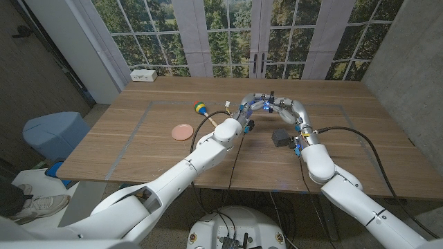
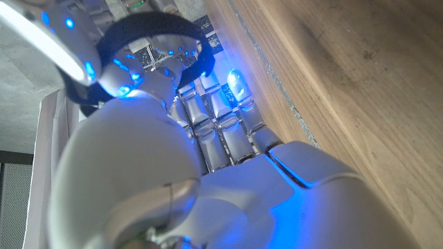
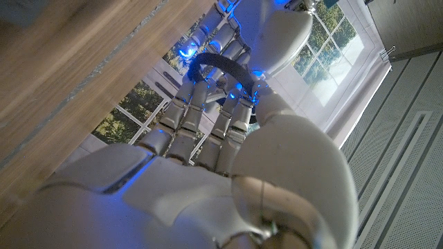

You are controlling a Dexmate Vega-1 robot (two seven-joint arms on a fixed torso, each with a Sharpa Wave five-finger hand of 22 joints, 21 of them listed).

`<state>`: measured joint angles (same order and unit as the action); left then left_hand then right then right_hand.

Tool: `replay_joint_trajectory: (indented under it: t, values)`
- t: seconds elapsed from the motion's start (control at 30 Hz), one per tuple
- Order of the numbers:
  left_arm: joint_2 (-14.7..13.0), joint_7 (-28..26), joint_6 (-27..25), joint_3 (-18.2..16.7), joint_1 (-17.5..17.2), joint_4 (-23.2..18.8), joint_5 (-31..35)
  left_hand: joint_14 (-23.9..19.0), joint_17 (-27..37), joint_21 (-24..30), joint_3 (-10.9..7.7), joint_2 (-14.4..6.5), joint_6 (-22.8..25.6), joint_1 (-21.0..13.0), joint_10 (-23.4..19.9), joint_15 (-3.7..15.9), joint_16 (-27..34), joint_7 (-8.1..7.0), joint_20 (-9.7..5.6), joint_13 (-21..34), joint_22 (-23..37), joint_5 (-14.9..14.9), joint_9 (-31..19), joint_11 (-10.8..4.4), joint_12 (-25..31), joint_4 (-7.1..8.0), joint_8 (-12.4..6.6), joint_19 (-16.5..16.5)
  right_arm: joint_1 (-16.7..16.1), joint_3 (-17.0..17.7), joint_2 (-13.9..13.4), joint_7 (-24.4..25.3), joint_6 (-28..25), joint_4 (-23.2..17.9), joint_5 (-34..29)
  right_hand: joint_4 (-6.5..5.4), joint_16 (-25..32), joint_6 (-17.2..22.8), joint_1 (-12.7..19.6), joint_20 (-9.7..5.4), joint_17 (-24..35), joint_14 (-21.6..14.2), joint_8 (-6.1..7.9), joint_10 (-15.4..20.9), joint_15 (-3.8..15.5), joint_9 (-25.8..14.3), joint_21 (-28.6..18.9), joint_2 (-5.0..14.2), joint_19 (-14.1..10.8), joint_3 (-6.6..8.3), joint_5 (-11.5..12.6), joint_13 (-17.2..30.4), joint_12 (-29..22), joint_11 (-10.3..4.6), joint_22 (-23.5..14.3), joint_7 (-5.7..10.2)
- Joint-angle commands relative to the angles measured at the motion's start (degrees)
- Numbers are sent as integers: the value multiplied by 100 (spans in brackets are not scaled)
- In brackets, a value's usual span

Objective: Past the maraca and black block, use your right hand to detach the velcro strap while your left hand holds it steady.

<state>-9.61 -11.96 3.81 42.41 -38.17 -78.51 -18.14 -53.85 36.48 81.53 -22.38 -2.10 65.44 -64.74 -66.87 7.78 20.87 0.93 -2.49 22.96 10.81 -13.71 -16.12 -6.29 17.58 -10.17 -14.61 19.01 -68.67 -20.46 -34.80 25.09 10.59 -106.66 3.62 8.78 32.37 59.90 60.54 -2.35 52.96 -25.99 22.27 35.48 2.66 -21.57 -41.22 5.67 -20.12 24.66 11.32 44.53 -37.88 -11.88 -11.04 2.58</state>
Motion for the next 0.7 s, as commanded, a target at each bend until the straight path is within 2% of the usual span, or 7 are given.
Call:
replay_joint_trajectory:
  t: [0.03,0.27,0.5,0.7]
  values:
    - [134,-74,-430,-218,-88,-130,-432,-97,47,63,18,49,130,-15,-536,596,65,76,-104,646,29,28,-5,-270,547,-22,-42,79,-25,48,-50,-7,126,52,49,0,-53,11,-4,-83,17,37,70,-74,947,-60,-26,29,25,-32,56,20,4,-7,-15,42]
    - [165,-100,-771,-347,-103,-263,-811,-158,101,107,13,44,195,38,-620,589,83,188,-75,768,41,53,-62,-156,643,-5,-62,89,-113,96,-151,-42,-33,-64,73,11,-113,17,-6,-85,20,100,91,-129,938,-113,-43,8,38,-53,58,33,13,-12,-13,35]
    - [188,-118,-826,-412,-117,-295,-1036,-119,128,122,5,51,166,92,-654,584,46,265,-67,874,47,69,-152,-3,712,1,-72,33,-162,122,-248,-95,-249,-199,101,5,-174,19,-17,-76,28,150,114,-196,933,-177,-60,17,67,-71,64,44,26,-13,-11,51]
    - [224,-50,-1023,-570,-113,-299,-1454,-71,137,134,-3,46,168,139,-661,581,3,314,-53,943,50,71,-224,24,757,8,-91,10,-164,114,-384,-191,-569,-357,108,5,-223,20,-30,-66,24,190,126,-263,921,-212,-66,3,94,-85,67,26,60,-10,-8,60]
